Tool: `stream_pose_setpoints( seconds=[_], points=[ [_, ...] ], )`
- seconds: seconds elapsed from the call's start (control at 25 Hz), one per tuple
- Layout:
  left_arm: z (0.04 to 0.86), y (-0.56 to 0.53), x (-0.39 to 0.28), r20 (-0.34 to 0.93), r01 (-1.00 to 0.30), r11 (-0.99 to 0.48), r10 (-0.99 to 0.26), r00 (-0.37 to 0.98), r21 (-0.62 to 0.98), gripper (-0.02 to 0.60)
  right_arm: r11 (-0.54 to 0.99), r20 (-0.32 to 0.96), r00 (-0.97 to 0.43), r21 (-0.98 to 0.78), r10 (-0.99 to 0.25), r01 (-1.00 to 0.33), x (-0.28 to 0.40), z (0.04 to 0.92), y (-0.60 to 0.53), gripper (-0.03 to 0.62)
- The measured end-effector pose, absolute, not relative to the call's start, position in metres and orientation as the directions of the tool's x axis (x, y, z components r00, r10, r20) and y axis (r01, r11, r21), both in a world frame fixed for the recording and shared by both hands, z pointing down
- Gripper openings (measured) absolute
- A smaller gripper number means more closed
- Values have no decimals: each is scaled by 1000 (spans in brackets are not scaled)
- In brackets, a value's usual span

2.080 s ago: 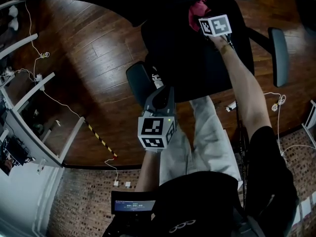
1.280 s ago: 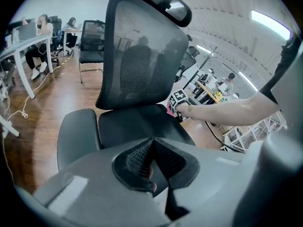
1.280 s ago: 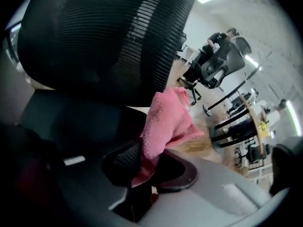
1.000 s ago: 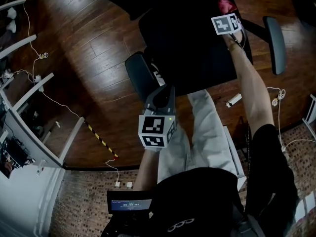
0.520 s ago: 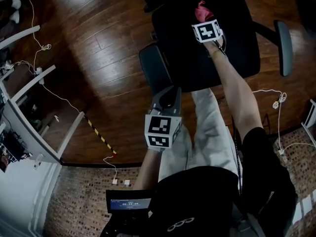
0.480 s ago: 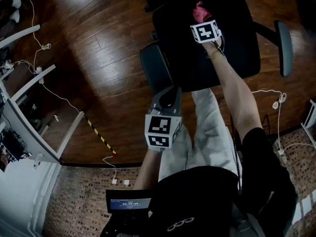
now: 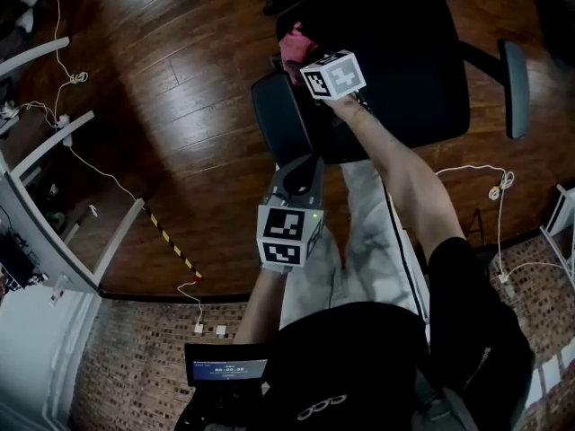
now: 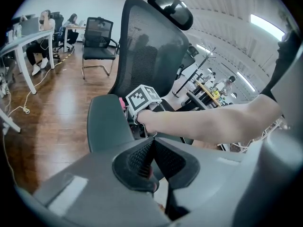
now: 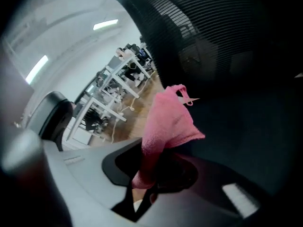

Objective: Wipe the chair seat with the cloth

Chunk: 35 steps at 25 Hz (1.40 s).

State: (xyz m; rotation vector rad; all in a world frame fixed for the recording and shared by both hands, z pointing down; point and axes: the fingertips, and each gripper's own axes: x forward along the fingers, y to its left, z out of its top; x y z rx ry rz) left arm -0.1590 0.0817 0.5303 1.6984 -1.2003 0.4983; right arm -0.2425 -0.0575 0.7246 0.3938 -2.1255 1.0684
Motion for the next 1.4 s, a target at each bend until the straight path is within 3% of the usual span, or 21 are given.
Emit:
stream_pose_setpoints(
  seconds=[0.08, 0.28, 0.76, 1.2, 1.4],
  points=[
    [532, 84, -158, 760, -886, -59, -489, 428, 460, -6, 604, 670, -737, -626, 90, -494, -251, 722, -44, 74],
    [533, 81, -152, 768, -888, -69, -475, 430, 455, -6, 558, 698, -715, -613, 49, -560, -217, 741, -60, 75],
    [536, 71, -121, 775, -888, -123, -445, 449, 443, -6, 401, 811, -574, -491, -116, -774, -52, 776, -135, 75],
    [536, 54, -88, 769, -882, -179, -434, 469, 436, -6, 310, 891, -370, -286, -262, -907, 91, 764, -186, 75],
    [531, 54, -81, 762, -878, -186, -440, 476, 441, -6, 283, 921, -205, -110, -332, -953, 161, 746, -201, 75]
  ],
)
